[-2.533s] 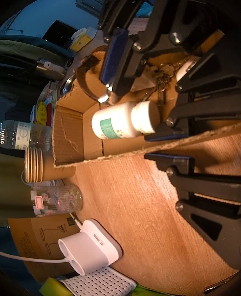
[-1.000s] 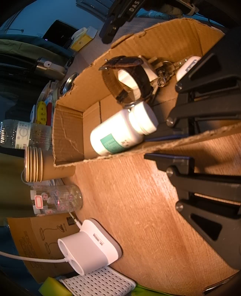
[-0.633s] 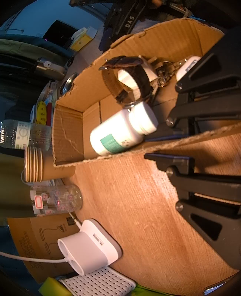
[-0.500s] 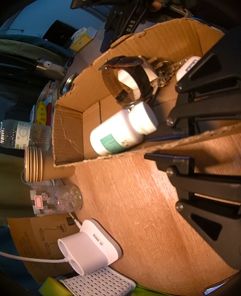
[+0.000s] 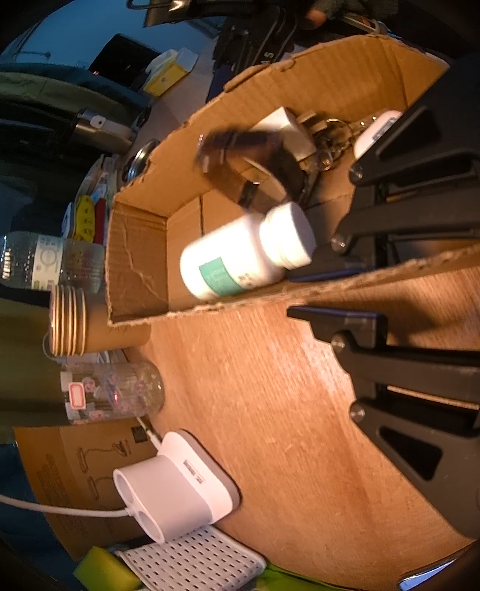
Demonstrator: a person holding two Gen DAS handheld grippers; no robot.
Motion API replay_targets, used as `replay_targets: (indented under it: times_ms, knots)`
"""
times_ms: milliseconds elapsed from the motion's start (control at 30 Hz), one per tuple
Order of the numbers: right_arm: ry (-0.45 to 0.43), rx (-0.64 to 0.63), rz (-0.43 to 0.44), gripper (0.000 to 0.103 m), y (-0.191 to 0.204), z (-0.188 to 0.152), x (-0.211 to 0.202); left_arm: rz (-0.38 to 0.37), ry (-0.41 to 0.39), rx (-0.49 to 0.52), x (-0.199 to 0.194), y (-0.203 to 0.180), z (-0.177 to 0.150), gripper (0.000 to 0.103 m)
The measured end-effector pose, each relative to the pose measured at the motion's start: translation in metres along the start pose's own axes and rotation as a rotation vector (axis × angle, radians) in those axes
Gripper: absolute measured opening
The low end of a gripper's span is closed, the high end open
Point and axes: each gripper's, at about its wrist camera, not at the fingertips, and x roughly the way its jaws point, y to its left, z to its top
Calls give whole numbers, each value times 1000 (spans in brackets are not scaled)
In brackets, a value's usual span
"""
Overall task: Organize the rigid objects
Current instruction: 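Lower the right tool around the black flashlight and close on it, then lift the flashlight with the right tool and carry it over the box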
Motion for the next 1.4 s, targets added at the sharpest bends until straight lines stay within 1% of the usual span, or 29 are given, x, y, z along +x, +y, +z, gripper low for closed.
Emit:
replay_targets:
  times_ms: [67,167,233,367,433,467,500,733,1000,1233,1400]
  knots:
    - [10,6,4,40,-1,0,1,7,-3,-16,-1,2,0,15]
    - [22,2,7,39,1,-1,4,-9,-4,-52,-1,9,-1,15]
    - [37,-12,7,39,3,-1,7,-9,-4,-48,-1,8,-1,15]
    - [38,-18,9,39,4,-1,8,-8,-5,-39,-1,7,-1,15]
    - [37,-21,11,32,5,-1,7,-8,-5,-35,-1,7,0,15]
    - [37,-28,10,23,6,-2,7,-8,-6,-32,-1,6,0,15]
    - [37,-37,8,22,8,-2,7,-8,-6,-30,-1,5,0,15]
    - [33,-57,-20,22,12,-3,5,-9,-11,-20,-1,3,-1,15]
    - [-3,-54,-46,21,9,0,-11,-8,-14,-17,-1,4,-1,15]
    - [-47,-65,-58,21,12,6,-31,-9,-13,-17,-1,4,-1,15]
    - [-104,-86,-63,21,20,15,-56,-8,-13,-17,-1,4,-1,15]
